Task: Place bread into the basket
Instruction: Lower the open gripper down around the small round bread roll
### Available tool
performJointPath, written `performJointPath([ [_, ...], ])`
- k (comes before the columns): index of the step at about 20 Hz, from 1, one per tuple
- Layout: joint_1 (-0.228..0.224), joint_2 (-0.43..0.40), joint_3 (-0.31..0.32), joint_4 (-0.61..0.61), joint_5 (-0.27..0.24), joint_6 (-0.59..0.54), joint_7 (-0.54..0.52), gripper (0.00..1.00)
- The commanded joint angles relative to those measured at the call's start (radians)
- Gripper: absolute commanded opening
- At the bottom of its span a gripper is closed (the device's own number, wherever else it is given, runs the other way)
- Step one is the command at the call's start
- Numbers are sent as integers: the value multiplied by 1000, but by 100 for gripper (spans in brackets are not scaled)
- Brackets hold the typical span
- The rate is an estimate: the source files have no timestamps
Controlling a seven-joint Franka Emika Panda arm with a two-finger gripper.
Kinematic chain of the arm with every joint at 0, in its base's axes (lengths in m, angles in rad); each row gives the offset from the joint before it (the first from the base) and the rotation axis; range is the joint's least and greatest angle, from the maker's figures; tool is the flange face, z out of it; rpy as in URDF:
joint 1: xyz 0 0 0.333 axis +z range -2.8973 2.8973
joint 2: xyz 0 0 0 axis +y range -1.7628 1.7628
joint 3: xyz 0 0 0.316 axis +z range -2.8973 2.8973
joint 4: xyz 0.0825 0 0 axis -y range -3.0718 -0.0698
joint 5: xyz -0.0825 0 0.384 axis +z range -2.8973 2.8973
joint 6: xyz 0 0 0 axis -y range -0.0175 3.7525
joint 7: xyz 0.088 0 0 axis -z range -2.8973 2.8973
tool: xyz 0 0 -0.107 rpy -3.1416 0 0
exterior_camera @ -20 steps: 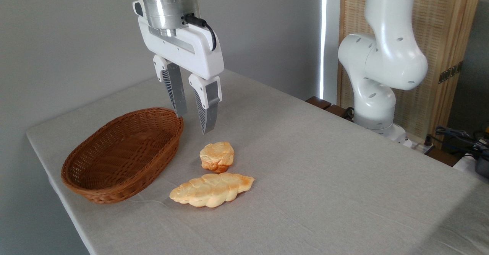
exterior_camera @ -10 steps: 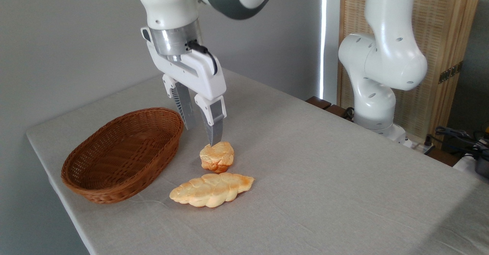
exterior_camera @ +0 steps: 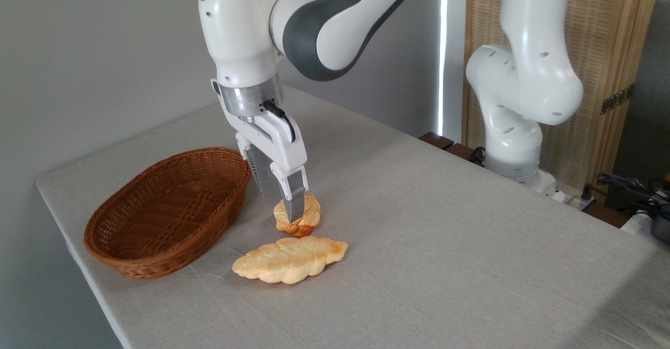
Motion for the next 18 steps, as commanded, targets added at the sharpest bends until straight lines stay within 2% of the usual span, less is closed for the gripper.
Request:
performJointPath([
  [1,-5,-5,9,-19,-2,18,25,100],
  [11,-25,22,7,-48,38,-3,28,100],
  [18,-25,20,7,-46,38,-5,30,99],
])
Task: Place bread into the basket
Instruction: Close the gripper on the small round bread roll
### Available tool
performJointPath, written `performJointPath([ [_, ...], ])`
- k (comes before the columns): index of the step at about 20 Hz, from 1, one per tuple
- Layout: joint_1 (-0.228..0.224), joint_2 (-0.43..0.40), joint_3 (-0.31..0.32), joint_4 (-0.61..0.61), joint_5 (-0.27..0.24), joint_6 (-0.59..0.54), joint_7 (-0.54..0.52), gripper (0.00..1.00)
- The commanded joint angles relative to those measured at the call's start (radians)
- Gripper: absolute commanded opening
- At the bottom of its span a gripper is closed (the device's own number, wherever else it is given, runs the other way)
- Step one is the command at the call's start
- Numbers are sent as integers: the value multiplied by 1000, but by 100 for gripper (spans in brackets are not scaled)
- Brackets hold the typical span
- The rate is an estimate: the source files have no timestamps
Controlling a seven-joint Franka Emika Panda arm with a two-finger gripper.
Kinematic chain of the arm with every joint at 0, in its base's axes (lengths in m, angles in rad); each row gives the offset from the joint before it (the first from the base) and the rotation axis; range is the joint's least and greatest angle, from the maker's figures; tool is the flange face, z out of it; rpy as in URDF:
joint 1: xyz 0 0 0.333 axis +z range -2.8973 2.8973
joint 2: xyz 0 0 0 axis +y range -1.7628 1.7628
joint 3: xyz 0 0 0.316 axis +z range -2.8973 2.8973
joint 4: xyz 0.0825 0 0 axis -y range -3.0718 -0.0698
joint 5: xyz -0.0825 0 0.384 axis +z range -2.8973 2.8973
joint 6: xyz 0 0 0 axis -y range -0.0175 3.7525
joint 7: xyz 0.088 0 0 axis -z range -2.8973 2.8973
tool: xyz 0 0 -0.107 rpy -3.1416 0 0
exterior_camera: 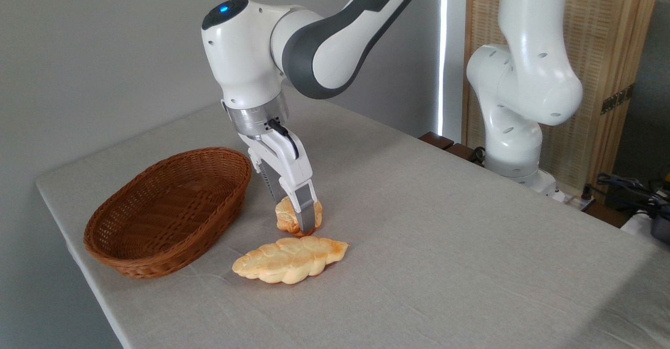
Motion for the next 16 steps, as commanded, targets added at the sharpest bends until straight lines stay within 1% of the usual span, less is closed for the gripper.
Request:
performJointPath([
  [1,-8,-10,8,-6,9,-7,15,92],
  [3,-8,-10,8,-6,9,-9,30,72],
  [4,-8,-12,8,-6,9,-15,40,68],
  [15,-6,-15,9,-1,8,-26,43,67],
  [16,-6,-15,9,0,8,-24,43,66],
])
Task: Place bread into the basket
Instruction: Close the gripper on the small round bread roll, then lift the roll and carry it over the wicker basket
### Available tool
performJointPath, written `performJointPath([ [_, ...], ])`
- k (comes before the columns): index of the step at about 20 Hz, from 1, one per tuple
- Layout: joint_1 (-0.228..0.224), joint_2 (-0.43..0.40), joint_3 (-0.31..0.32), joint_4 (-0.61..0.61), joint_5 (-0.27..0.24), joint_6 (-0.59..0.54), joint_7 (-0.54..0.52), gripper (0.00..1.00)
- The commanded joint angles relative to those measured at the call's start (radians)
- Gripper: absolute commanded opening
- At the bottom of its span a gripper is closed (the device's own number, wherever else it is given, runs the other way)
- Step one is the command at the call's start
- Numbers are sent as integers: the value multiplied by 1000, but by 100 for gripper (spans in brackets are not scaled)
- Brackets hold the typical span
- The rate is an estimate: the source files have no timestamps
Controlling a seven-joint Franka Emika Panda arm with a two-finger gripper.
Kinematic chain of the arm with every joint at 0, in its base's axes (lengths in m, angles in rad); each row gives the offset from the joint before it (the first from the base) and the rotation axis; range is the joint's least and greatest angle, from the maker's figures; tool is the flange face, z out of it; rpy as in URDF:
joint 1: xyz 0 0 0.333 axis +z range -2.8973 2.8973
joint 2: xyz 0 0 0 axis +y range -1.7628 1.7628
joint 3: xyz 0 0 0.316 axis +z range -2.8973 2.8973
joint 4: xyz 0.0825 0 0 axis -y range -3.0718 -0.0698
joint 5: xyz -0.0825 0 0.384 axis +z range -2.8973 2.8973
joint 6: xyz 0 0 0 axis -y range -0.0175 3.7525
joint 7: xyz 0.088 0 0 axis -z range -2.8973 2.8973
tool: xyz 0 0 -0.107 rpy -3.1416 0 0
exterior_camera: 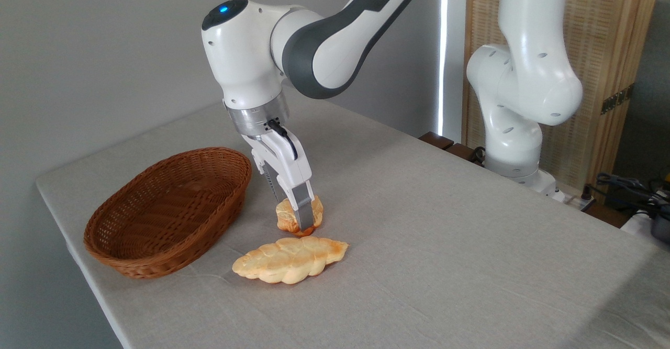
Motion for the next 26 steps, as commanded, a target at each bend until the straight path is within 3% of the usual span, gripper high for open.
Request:
performJointPath([
  [1,-6,-14,11,0,8,-17,14,61],
  [19,-6,-19,11,44,-11,-8,-2,61],
  [22,-6,-13,9,84,-54,3,-21,61],
  [26,-8,7,6,159,-103,56,-129,63],
])
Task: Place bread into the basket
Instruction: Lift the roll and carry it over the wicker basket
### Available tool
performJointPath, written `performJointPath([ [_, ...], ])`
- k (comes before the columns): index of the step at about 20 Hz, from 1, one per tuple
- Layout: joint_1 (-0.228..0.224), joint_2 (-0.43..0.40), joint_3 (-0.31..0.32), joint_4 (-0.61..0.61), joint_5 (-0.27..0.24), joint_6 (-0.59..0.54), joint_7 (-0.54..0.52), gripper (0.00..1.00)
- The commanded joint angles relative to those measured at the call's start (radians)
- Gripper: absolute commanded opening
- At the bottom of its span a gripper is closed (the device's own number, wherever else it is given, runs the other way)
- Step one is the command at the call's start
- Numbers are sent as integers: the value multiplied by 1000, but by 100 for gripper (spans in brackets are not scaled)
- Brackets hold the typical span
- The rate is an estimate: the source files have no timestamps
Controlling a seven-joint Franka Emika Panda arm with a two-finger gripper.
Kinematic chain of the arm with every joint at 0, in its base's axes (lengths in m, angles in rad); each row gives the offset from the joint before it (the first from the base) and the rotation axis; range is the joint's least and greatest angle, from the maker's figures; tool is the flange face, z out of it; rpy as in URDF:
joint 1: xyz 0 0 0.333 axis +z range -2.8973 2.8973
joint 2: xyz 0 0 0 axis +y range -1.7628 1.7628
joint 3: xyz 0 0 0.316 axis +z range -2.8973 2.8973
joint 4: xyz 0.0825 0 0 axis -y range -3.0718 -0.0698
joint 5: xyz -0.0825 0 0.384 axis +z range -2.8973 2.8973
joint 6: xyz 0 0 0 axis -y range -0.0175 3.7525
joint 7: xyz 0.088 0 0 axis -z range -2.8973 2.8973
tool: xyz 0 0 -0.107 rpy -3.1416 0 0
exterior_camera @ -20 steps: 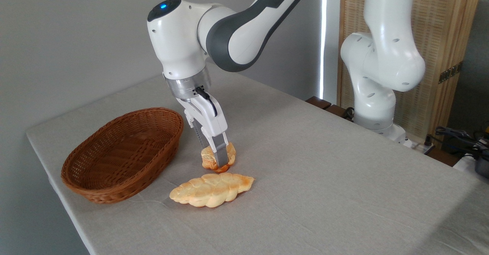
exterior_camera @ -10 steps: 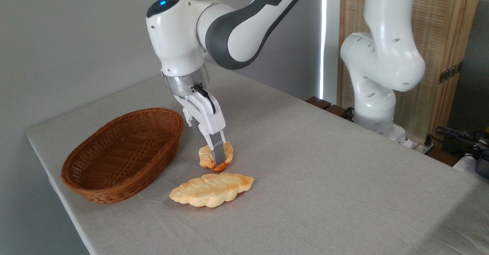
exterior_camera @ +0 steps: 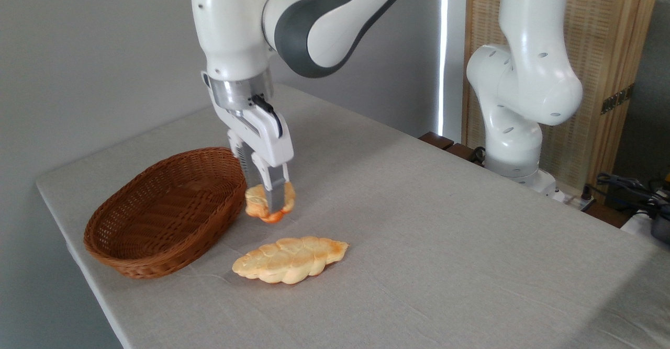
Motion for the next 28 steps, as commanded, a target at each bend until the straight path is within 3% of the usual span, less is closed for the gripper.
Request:
performJointPath([
  [1,-8,27,5,91,-55,29,-90,63],
  [5,-11,59,-9,153,-164,80,-129,63],
  [9,-11,116,-86,153,-175,248,-302,63],
  [13,-11,165,-130,153,-172,318,-333,99],
  [15,-11,179,-132,153,-180,344,-337,100],
  [25,-8,176,-136,153,-161,344,-342,100],
  [28,3,137,-129,165,-59,252,-344,100],
])
